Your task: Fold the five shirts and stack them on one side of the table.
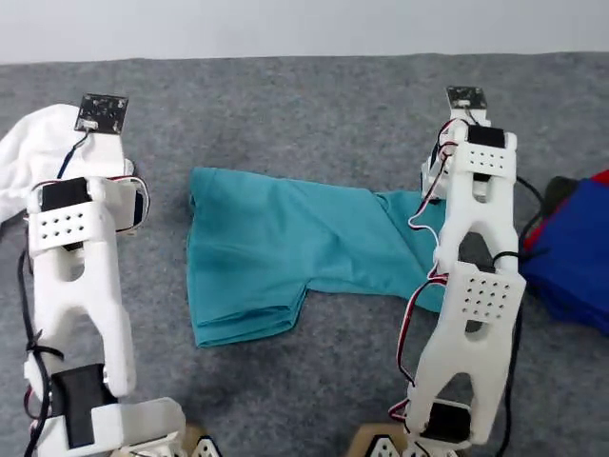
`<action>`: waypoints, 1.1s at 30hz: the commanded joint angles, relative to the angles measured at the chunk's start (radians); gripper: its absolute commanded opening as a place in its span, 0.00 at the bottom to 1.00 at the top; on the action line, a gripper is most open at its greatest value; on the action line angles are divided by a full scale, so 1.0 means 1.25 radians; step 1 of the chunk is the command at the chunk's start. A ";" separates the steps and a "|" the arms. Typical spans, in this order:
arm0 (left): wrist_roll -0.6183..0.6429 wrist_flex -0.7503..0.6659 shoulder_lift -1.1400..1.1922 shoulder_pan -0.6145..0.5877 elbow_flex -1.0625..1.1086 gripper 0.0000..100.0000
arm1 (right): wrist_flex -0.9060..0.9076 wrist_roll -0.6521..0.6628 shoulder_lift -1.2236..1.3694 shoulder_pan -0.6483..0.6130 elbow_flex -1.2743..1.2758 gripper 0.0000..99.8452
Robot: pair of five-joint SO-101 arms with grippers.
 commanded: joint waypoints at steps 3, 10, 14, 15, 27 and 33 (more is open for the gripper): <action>0.005 -0.012 -0.034 0.001 -0.006 0.01 | 0.031 0.021 -0.007 -0.008 -0.087 0.06; 0.005 -0.011 -0.033 0.001 -0.006 0.01 | 0.047 0.023 -0.006 -0.004 -0.092 0.03; 0.005 -0.006 -0.033 0.000 -0.006 0.01 | 0.047 0.025 -0.006 -0.003 -0.092 0.01; 0.005 -0.006 -0.034 -0.001 -0.003 0.01 | 0.047 0.026 -0.006 -0.002 -0.092 0.01; 0.004 -0.007 -0.041 -0.004 0.026 0.01 | 0.007 0.070 -0.004 0.053 -0.169 0.01; 0.004 -0.006 -0.041 -0.004 0.028 0.01 | -0.039 0.112 0.019 0.077 -0.172 0.01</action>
